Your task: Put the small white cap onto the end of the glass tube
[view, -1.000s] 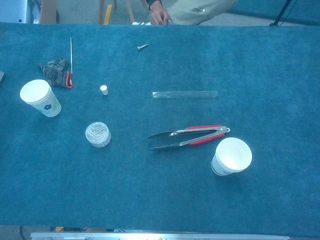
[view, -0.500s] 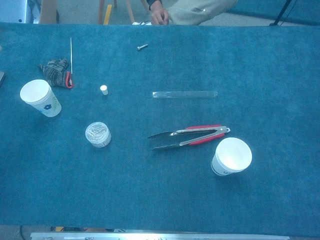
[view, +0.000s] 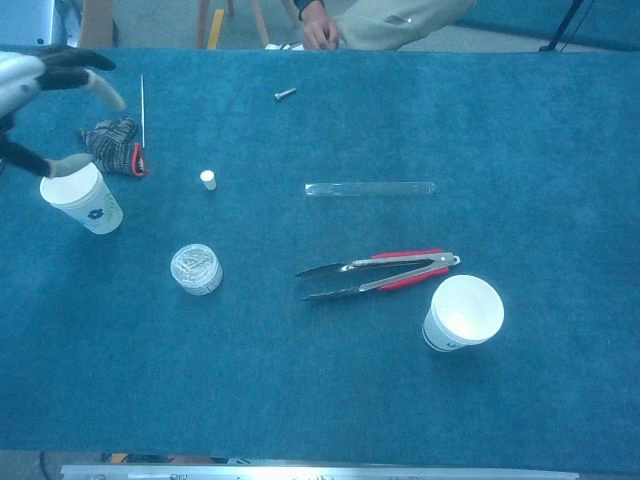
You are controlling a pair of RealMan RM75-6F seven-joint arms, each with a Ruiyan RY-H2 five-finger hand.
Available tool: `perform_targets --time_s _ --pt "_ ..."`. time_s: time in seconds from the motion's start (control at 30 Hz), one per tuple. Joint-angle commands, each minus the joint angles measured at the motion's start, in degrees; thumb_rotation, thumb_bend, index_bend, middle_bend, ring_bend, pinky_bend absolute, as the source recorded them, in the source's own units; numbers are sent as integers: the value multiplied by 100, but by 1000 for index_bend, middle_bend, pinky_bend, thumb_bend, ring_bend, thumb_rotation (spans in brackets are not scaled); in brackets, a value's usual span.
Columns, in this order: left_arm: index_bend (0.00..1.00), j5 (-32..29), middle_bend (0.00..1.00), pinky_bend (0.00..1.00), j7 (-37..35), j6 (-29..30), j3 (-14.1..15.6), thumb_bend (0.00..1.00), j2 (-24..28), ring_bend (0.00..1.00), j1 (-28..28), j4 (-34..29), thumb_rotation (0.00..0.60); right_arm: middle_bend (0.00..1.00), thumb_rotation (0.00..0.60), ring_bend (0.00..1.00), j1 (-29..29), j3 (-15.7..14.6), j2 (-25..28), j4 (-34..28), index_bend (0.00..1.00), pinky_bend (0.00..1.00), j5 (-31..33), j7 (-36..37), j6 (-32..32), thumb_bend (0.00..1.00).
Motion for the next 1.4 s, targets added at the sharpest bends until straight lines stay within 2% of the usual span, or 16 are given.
perform_targets --time_s 0.03,0.3,0.6,0.93,1.07,1.2,1.4 --pt "298 -476 86 0 249 -310 -168 323 -388 0 -368 220 600 181 600 82 11 3 -3 13 367 254 14 19 -14 296" --pt "337 -1181 75 0 772 -402 -322 323 -1338 0 -941 1007 600 181 600 82 84 22 -35 78 367 254 63 58 -102 296" --pt "396 -1964 71 0 1105 -620 -326 322 -2093 0 -1422 1895 599 181 600 82 109 19 -58 170 367 254 126 153 -151 294" --pt "386 -2174 59 0 1534 -664 -8 323 -2639 0 -1681 2793 598 181 600 82 156 2 -96 288 367 254 194 244 -265 294" --pt "377 -2297 44 0 1601 -723 85 323 -2739 0 -1710 2887 589 181 600 82 161 -1 -107 312 368 254 199 259 -271 294" --pt "376 -2342 40 0 1623 -720 120 323 -2862 0 -1751 2994 555 181 600 82 162 -6 -114 321 367 254 188 295 -268 294" --pt "377 -2427 40 0 1663 -747 116 323 -3019 0 -1844 3153 548 181 600 82 137 -24 -98 336 367 254 162 364 -231 294"
